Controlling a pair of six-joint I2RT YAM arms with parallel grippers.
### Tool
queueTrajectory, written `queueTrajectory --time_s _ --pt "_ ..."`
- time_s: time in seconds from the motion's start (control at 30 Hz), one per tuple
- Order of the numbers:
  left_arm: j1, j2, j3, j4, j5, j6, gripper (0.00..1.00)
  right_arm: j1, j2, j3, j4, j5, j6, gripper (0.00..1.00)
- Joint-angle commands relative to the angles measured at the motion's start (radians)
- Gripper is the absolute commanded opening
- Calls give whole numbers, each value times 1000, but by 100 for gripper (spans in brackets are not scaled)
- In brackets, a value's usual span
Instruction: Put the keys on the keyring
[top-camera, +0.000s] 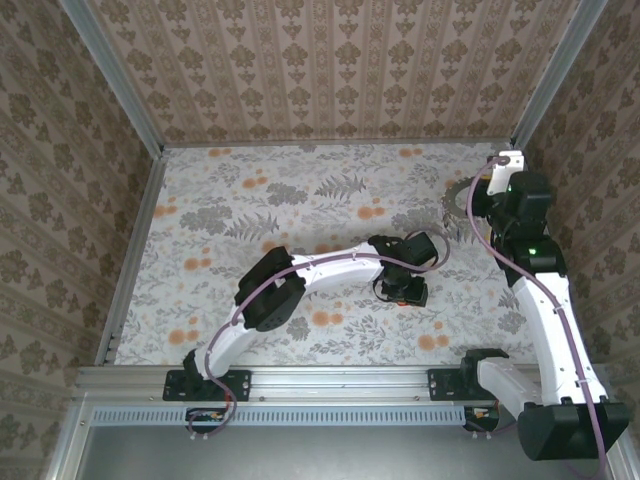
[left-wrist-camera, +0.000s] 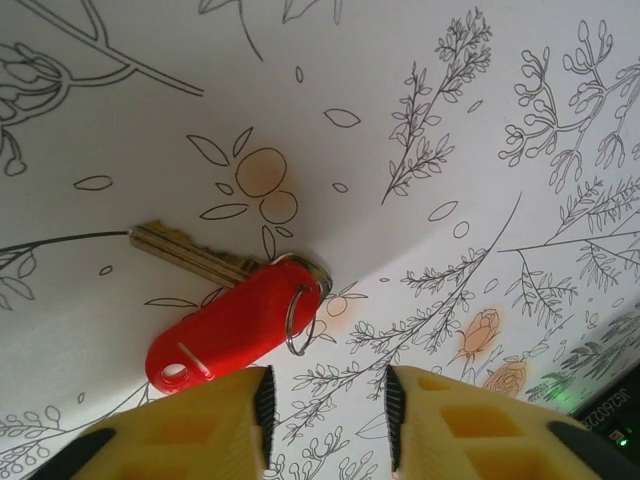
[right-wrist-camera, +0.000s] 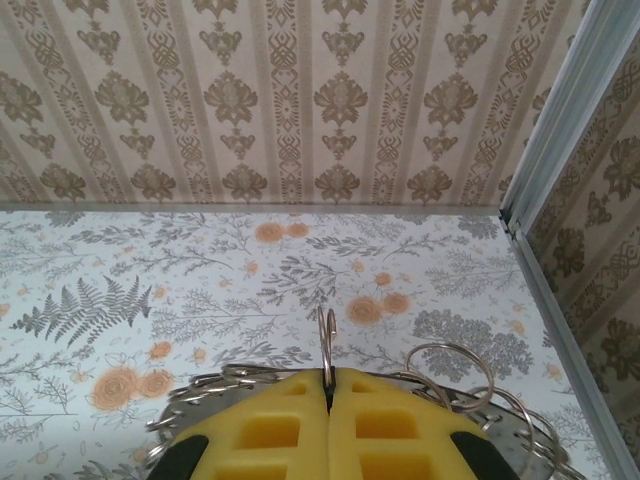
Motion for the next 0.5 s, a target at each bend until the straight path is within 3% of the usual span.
queueTrajectory --time_s 0.0,0.23,0.47 --pt "-3 35 29 -29 13 7 35 -6 -26 14 41 -33 8 0" --pt "-4 49 67 -101 -61 18 35 -12 -34 26 37 -46 18 0" --pt "-2 76 94 -89 -34 23 31 -19 -36 39 34 -61 24 0"
